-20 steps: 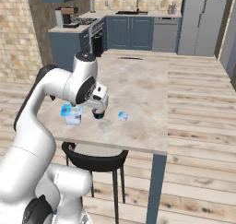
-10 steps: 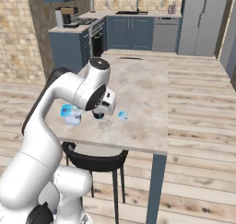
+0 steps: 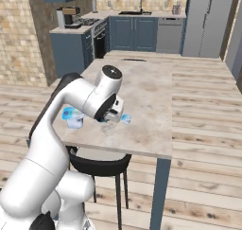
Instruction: Stack the yogurt containers by placing the smaller containers on top of the larger containers.
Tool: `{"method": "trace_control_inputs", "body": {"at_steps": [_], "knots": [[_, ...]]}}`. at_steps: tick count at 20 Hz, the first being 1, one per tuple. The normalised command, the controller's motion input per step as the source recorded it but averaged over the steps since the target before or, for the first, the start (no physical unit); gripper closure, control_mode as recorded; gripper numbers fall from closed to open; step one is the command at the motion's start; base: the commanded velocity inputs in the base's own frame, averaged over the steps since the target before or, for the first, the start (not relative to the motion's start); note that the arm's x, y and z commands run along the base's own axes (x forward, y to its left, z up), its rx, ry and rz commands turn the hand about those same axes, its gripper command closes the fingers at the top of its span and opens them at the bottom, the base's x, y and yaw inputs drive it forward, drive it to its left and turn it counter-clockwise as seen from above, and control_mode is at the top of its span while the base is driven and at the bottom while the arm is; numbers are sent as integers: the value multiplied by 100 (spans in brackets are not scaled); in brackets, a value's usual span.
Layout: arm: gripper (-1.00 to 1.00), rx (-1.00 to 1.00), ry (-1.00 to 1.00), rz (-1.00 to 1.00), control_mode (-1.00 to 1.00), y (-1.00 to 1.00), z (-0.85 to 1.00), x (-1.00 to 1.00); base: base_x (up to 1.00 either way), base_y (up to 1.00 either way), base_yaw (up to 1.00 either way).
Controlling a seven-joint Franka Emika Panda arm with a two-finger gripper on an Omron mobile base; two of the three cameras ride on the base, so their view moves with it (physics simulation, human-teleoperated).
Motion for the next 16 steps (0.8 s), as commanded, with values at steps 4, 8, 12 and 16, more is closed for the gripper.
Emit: {"method": "trace_control_inputs", "body": {"at_steps": [4,8,12,16], "knots": [[-100,3,0,0,-100,0,-9,0,0,0,0],[-100,1,0,-1,-100,0,-13,4,0,0,0],[-100,0,0,-3,-100,0,-15,15,0,0,0],[-100,0,0,-2,-100,0,-18,36,0,0,0]]}}
